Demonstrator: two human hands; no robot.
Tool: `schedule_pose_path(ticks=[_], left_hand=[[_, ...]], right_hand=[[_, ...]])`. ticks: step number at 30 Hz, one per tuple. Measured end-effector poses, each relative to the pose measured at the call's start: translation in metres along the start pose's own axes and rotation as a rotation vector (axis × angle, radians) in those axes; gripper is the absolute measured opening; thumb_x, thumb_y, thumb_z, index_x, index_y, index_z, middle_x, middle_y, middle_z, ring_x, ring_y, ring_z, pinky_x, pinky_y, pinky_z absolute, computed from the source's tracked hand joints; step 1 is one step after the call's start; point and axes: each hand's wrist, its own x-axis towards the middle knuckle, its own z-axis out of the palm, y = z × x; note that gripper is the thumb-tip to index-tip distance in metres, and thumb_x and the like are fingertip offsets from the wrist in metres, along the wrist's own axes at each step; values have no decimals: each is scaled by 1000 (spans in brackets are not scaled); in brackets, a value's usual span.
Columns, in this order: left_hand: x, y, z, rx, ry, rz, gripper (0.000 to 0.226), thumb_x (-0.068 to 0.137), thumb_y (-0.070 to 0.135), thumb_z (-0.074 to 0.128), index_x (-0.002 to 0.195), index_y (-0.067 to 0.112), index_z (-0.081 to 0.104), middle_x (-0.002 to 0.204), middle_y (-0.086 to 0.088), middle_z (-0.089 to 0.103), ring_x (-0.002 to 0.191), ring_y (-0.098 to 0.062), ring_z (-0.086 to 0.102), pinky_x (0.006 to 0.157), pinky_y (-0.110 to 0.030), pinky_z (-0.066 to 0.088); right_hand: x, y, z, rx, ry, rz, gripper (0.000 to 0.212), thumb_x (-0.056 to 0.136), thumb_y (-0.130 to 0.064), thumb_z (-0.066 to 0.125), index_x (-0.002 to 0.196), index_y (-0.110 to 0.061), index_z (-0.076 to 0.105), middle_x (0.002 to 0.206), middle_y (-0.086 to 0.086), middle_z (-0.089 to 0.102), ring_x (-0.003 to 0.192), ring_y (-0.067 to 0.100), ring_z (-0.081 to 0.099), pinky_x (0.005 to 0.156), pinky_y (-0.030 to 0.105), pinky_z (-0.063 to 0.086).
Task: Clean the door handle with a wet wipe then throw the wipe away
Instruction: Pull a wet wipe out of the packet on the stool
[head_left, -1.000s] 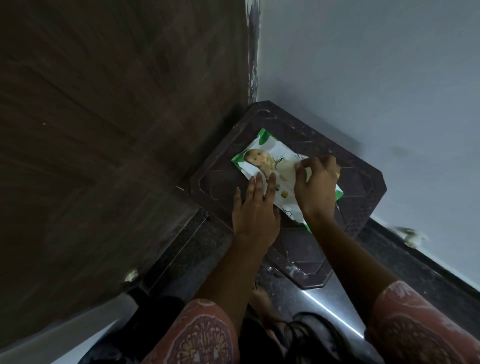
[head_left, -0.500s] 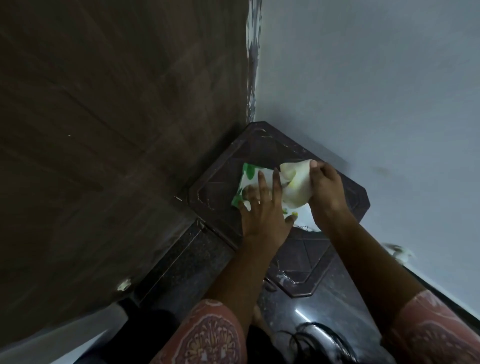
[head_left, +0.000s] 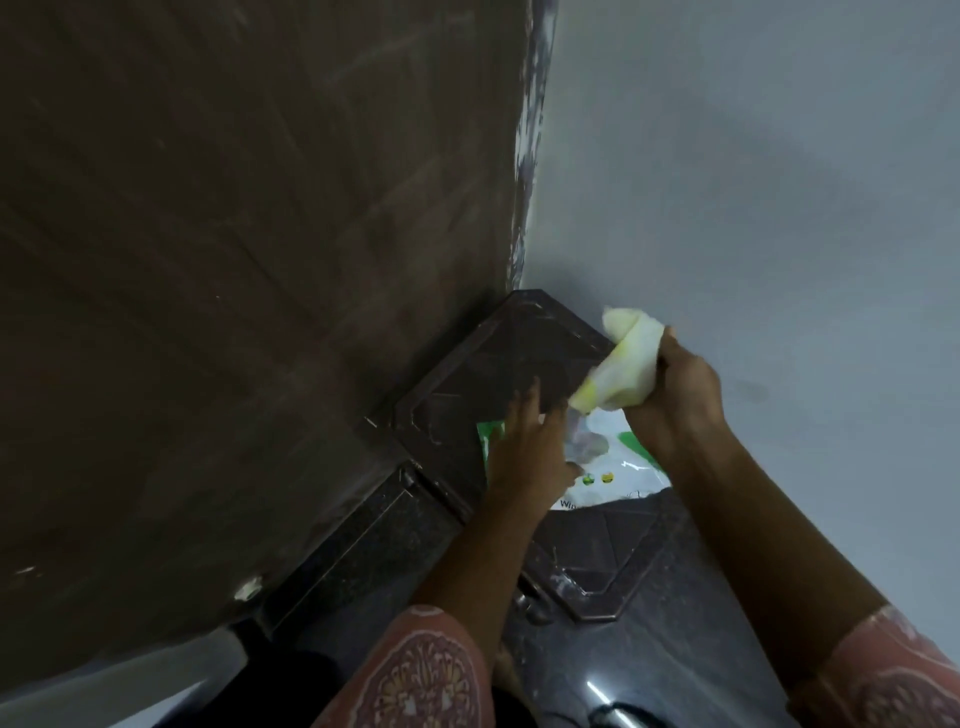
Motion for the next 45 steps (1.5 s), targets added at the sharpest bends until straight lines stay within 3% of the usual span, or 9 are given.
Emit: schedule_pose_path(ticks=[4, 7, 11, 17, 22, 27, 35, 41, 45], left_hand=[[-13, -8, 29, 147, 144, -74, 111, 63, 58, 73, 146, 26, 5, 155, -8, -10, 141, -34, -1, 106, -63, 21], [-20, -7, 52, 215, 269, -157, 129, 35, 70, 78, 140, 17, 25, 151, -15, 23, 133, -39, 30, 86, -69, 38], [-18, -2, 75, -238, 626, 26, 103, 58, 77, 60, 131, 11, 30, 136, -18, 44, 122, -28, 44, 89, -46, 50], [-12, 26, 51, -952, 527, 132, 72, 71, 24, 74, 132, 5, 41, 124, -14, 53, 102, -11, 58, 72, -6, 46], [-4, 4, 58, -757, 493, 34, 27, 85, 29, 52, 91, 7, 67, 88, -8, 67, 71, -18, 68, 61, -35, 55], [-1, -6, 59, -559, 471, -69, 18, 90, 7, 54, 101, -3, 64, 95, -18, 66, 66, -14, 64, 54, -11, 49], [11, 10, 57, 97, 243, 13, 29, 95, 15, 46, 123, 14, 46, 128, -9, 43, 117, -23, 44, 92, -29, 40], [28, 16, 42, 495, 271, -70, 14, 49, 29, 75, 46, 23, 63, 58, 10, 57, 53, -3, 53, 40, -21, 26], [25, 19, 26, 423, 193, -52, 16, 63, 20, 49, 48, 22, 54, 43, 8, 51, 40, -3, 49, 36, -17, 24]], right_hand=[[-3, -11, 3, 101, 33, 15, 37, 101, -29, 29, 85, -7, 54, 67, 10, 50, 58, 19, 51, 57, 32, 44], [-4, -15, 2, 235, 45, 58, 37, 101, -30, 31, 74, -11, 48, 44, 3, 47, 36, 11, 45, 41, 20, 38], [3, -15, -11, 317, 12, 55, 40, 101, -30, 30, 65, -13, 39, 36, -2, 28, 36, 10, 26, 41, 22, 28], [12, 6, -31, 261, 117, 44, 42, 101, -28, 33, 65, -11, 48, 39, -1, 42, 33, 7, 28, 40, 20, 29], [15, 8, -42, 239, 250, 30, 34, 99, -24, 39, 69, -13, 51, 45, 2, 54, 36, 11, 41, 43, 22, 37], [21, -3, -51, 340, 238, -15, 33, 98, -27, 42, 67, -16, 45, 49, 0, 42, 32, 11, 38, 49, 22, 32], [14, -15, -56, 137, 270, -138, 29, 99, -25, 41, 71, -18, 44, 55, -2, 38, 30, 5, 37, 46, 21, 31], [-1, -14, -56, 11, 183, -153, 24, 98, -25, 42, 76, -17, 49, 61, 0, 47, 47, 11, 48, 56, 34, 43], [-9, -12, -59, -54, 87, -146, 20, 98, -26, 41, 89, -12, 52, 68, 6, 55, 52, 14, 50, 42, 20, 44]])
